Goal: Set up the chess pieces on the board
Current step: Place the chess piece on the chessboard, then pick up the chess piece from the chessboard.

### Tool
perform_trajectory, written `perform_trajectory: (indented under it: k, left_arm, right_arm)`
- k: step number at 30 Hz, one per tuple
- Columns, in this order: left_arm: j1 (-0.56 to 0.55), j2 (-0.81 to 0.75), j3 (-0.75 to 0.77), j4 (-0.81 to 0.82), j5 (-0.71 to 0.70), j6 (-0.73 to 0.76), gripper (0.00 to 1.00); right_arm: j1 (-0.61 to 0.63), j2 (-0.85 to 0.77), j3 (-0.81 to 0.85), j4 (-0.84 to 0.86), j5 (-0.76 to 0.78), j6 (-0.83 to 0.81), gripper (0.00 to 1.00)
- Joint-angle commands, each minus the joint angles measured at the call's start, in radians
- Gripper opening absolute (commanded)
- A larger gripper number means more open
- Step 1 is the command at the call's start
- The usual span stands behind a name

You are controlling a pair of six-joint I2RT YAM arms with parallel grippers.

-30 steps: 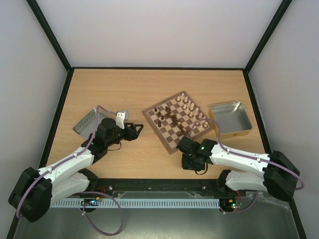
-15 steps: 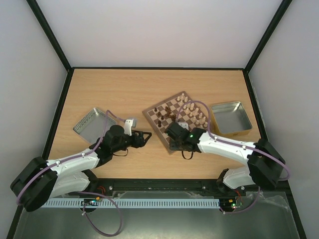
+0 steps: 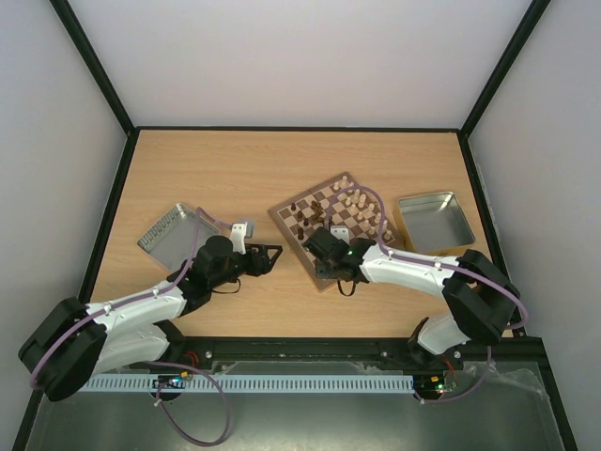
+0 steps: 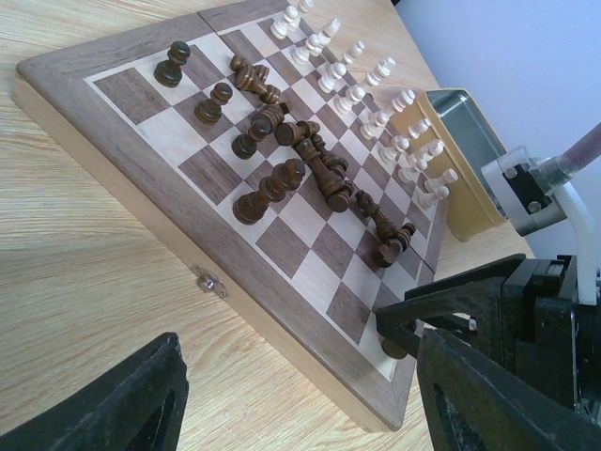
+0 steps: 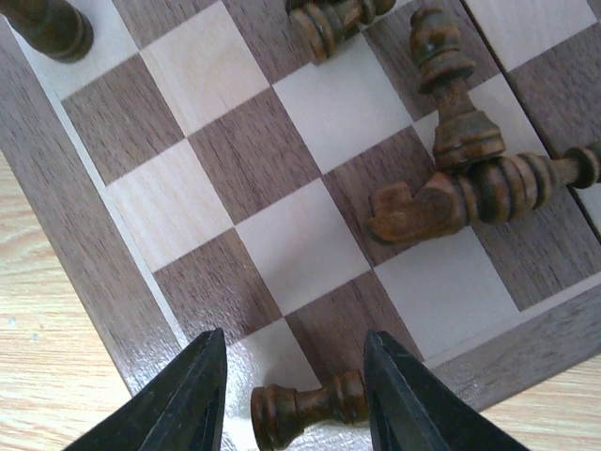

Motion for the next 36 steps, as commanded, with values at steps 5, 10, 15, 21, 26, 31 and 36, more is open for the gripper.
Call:
perform_trajectory:
  k: [5,10,15,21,26,31,36]
  left_arm:
    - [-0.006,-0.016,0.009,0.005,-0.018,0.016,0.69]
    - [-0.006,-0.002,0.022,0.009,0.012,0.040,0.69]
    - [-0.006,0.010,0.026,0.011,0.033,0.048,0.69]
    - [-0.006,0.022,0.030,0.021,0.040,0.055,0.69]
    - [-0.006,0.028,0.035,0.020,0.045,0.056,0.69]
    - [-0.006,0.025,0.034,0.011,0.047,0.057,0.69]
    - [-0.006,0.023,0.034,0.008,0.043,0.061,0.69]
  right_arm:
    - [-0.010,-0.012,0.017,0.043,0.063,0.033,0.43]
    - [-0.017,-0.043,0.028,-0.012,0.103,0.100,0.46]
    - [-0.030,-0.102,-0.022,-0.059,0.049,0.181,0.47]
    - [-0.049,-0.160,-0.084,-0.018,-0.066,0.209,0.47]
    - [-0.060,-0.147,-0.127,0.062,-0.132,0.252,0.43]
    - [-0.070,-0.137,-0.153,0.114,-0.137,0.310,0.38]
    - [-0.078,-0.118,-0.142,0.122,-0.114,0.315,0.34]
